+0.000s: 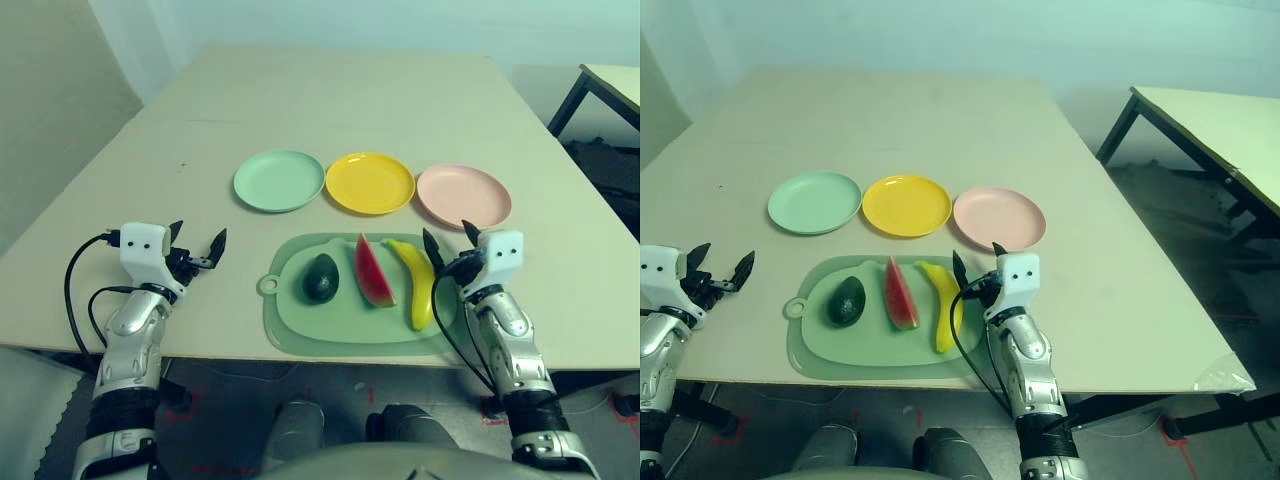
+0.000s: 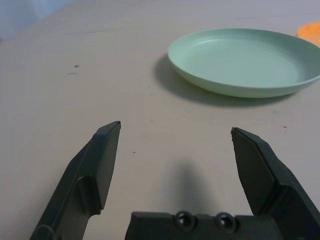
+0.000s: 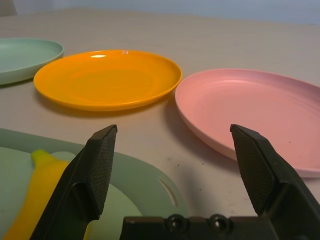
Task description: Place the fruits into color-matched plates.
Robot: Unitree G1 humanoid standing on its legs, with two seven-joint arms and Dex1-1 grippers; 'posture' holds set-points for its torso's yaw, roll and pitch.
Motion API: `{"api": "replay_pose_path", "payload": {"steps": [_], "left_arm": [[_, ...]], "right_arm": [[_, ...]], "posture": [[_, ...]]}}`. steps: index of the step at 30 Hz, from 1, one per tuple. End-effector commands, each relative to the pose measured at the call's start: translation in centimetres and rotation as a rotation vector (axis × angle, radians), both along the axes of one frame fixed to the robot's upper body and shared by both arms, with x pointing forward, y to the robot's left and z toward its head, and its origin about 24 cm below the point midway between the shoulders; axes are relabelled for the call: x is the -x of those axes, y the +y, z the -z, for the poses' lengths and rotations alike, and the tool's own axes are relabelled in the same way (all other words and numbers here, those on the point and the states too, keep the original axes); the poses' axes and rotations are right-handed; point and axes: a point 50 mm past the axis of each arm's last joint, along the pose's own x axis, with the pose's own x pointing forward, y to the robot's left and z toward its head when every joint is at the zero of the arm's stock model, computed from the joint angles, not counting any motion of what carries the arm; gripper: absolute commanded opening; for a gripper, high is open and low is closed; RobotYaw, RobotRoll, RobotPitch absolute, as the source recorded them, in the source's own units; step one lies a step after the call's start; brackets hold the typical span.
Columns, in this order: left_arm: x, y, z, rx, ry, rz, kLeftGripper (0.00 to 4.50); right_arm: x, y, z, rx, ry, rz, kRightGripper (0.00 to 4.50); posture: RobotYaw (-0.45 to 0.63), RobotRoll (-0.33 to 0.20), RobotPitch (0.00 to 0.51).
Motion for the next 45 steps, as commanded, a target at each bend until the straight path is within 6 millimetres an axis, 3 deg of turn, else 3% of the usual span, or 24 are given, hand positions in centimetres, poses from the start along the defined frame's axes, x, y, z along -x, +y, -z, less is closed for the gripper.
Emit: {"api": "replay_pose_path", "payload": {"steps": [1, 9, 13, 18, 28, 31, 35, 40, 45], "left_arm": [[-0.7, -0.6, -0.4, 0.003, -0.027, 0.038, 4.48], [-1.0, -1.1, -0.2, 0.033, -0.032, 0.054, 4.48], [-1.2, -1.3, -0.2, 0.050, -0.036, 0.056, 4.48], [-1.1, -0.2, -0.2, 0.075, -0.024, 0.053, 4.48], [-1.6, 1.7, -1.8, 0.045, -0.012, 0.115, 4.48], [-1.8, 1.0, -1.8, 0.060, -0.011, 0.184, 4.48], [-1.0, -1.1, -2.2, 0.075, 0.030, 0.476, 4.48], [0.4, -1.7, -3.6, -0.172, 0.172, 0.811, 4.48], [1.7, -0.4, -6.0, -0.429, 0.321, 1.002, 4.48]], "right_arm": [[0.3, -0.1, 0.2, -0.006, 0.010, 0.025, 4.49], [0.5, -2.1, 0.0, 0.012, 0.012, 0.061, 4.49], [0.7, -3.8, -0.3, 0.044, 0.006, 0.095, 4.49], [1.2, -5.9, -0.9, 0.069, -0.003, 0.160, 4.49], [2.0, -6.9, -0.9, 0.110, 0.022, 0.095, 4.49], [1.9, -6.9, -1.0, 0.108, 0.018, 0.096, 4.49], [1.9, -5.9, -1.6, 0.165, 0.010, -0.025, 4.49], [2.0, -5.0, -4.9, 0.251, 0.013, -0.185, 4.49], [1.5, -5.3, -10.2, 0.506, -0.001, -0.338, 4.49]], "posture": [[0.20, 0.000, 0.058], [0.19, 0.000, 0.066], [0.13, 0.000, 0.059], [0.10, 0.000, 0.069], [0.06, 0.000, 0.065], [0.05, 0.000, 0.067], [0.05, 0.000, 0.063], [0.03, 0.000, 0.065], [0.00, 0.000, 0.064]]}}
